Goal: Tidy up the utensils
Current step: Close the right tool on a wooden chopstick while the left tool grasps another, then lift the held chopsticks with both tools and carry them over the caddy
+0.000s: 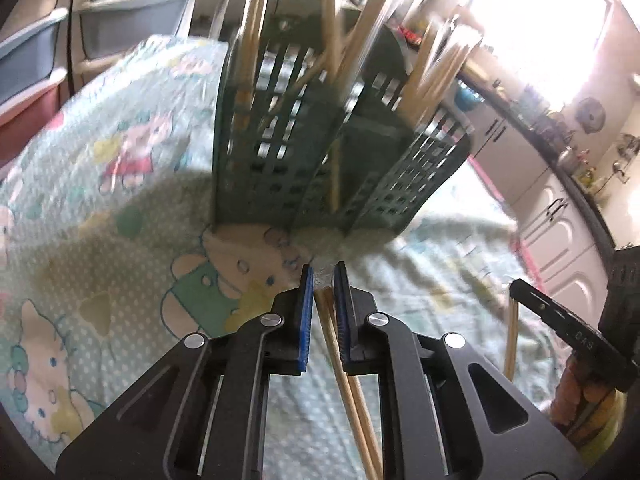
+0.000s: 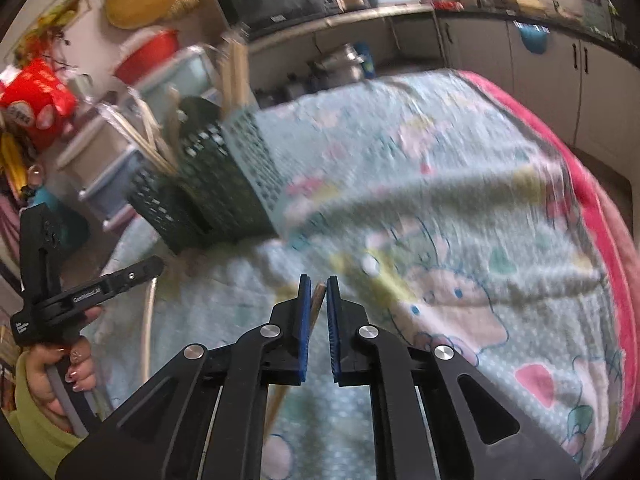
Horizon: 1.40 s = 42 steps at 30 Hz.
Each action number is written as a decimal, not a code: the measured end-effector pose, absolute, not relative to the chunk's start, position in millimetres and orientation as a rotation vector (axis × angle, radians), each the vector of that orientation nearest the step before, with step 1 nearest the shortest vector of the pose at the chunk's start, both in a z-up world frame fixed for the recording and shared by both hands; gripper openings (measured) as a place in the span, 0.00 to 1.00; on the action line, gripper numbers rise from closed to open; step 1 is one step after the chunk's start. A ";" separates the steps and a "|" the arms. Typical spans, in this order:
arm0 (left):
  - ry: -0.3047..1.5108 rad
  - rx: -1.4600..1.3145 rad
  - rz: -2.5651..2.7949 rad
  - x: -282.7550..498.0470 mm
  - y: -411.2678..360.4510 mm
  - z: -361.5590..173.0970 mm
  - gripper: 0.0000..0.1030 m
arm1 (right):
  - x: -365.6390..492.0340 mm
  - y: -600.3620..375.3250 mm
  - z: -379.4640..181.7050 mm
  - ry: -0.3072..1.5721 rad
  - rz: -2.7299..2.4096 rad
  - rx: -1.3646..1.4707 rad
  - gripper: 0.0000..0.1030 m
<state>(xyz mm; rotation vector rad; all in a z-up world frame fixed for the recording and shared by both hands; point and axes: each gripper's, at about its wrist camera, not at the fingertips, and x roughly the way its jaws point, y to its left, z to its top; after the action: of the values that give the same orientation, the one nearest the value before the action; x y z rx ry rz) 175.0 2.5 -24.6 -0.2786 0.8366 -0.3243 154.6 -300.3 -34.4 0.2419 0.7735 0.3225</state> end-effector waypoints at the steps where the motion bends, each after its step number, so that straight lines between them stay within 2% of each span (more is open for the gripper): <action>1: 0.820 -0.276 -0.331 173.4 3.4 -17.9 0.07 | 154.4 -299.4 -28.8 0.760 0.334 0.237 0.07; 16: 0.574 -0.210 -0.374 166.6 -10.7 78.0 0.04 | 146.0 -264.8 71.6 0.510 0.481 0.155 0.04; 42: 0.289 -0.172 -0.320 167.9 9.3 198.0 0.04 | 169.0 -237.6 174.0 0.221 0.505 0.099 0.04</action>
<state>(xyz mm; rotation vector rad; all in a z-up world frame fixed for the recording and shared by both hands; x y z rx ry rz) 167.9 9.3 198.0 -0.1721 0.2888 -0.3196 169.0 -237.6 174.0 0.0991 0.2208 0.5053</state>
